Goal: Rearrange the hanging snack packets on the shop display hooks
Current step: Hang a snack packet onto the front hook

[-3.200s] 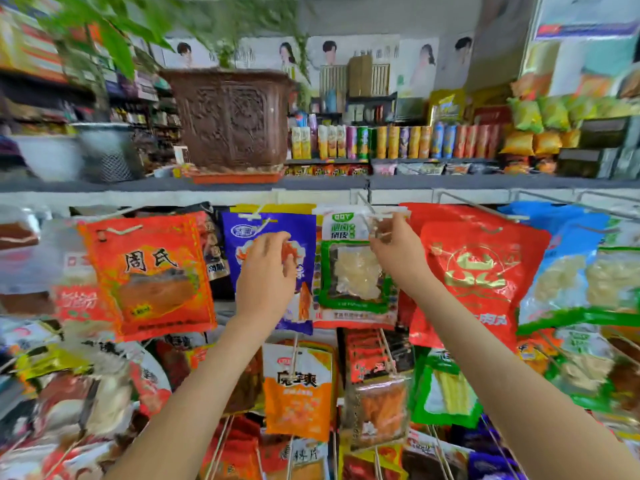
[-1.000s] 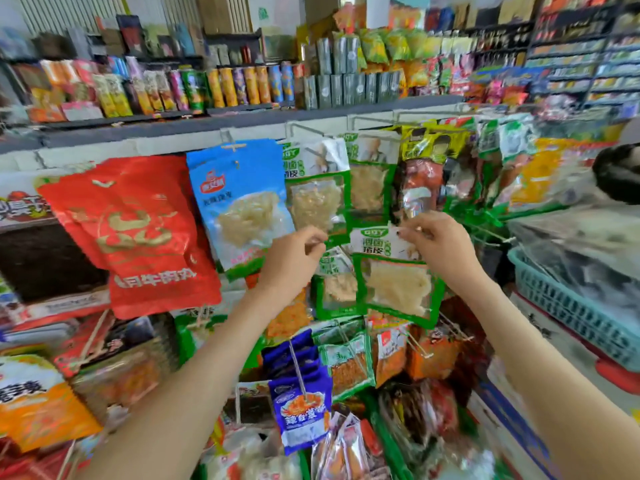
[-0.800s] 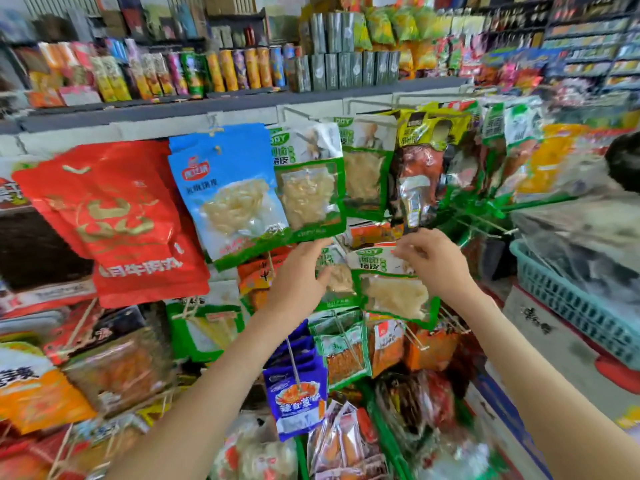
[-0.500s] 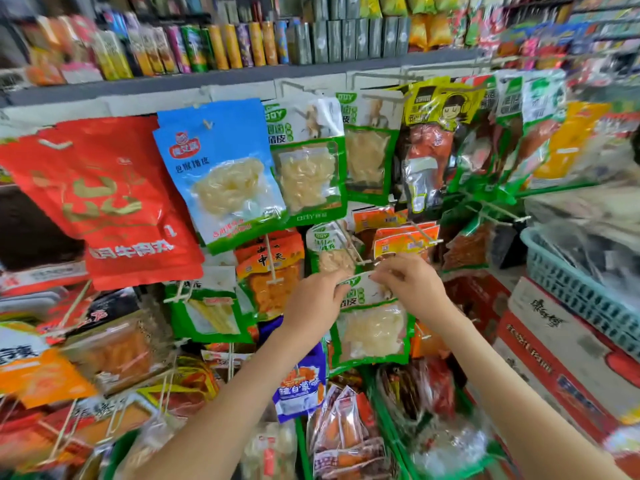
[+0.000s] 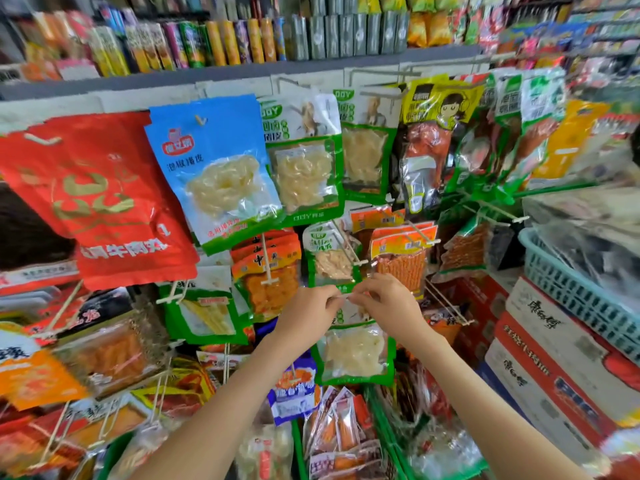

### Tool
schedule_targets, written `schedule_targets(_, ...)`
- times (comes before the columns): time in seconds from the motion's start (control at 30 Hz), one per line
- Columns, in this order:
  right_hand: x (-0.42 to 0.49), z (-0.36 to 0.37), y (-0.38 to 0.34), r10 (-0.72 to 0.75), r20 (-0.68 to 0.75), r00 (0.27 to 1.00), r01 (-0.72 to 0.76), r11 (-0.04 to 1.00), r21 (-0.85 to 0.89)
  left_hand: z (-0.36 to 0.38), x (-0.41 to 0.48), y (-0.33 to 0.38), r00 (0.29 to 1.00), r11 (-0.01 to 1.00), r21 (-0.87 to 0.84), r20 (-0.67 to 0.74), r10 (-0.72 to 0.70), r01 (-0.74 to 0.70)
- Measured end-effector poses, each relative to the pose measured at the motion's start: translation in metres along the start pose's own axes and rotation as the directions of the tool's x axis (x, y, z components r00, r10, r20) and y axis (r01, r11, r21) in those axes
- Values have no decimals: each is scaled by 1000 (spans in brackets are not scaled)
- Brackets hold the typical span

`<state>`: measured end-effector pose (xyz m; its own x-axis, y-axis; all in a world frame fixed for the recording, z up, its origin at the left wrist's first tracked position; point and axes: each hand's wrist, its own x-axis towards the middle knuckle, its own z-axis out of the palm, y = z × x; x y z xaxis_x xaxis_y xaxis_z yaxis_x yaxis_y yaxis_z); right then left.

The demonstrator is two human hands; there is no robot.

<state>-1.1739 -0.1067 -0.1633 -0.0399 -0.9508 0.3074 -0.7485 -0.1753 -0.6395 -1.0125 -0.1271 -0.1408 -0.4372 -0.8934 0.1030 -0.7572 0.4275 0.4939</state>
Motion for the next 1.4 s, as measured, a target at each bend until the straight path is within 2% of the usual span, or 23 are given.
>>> schedule_targets(0.2, 49, -49, -54, -78, -205, 976, 84, 996, 20, -70, 27, 36, 955, 996, 5, -282, 87, -89)
schedule_targets(0.47, 108, -100, -117, -146, -483, 863, 168, 986, 3, -149, 56, 70, 852, 992, 41, -508, 126, -122)
schedule_targets(0.63, 118, -110, -118, -77, -476, 876, 79, 997, -16, -157, 61, 64, 840, 994, -22, -538, 75, -103)
schedule_targets(0.93, 121, -105, -106, -18, -481, 877, 69, 994, 89, -140, 67, 54, 874, 993, -56, -481, 65, -105)
schedule_targets(1.1, 130, -106, -122, -69, -462, 884, 113, 991, 69, -149, 75, 52, 800, 990, -121, -599, -15, -72)
schedule_targets(1.23, 142, -107, -143, -60, -448, 892, 131, 983, 130, -164, 78, 54, 728, 991, -111, -685, -27, -68)
schedule_targets(1.4, 150, -100, -157, -53, -440, 897, 146, 973, 180, -176, 78, 47, 700, 995, -93, -713, -41, -37)
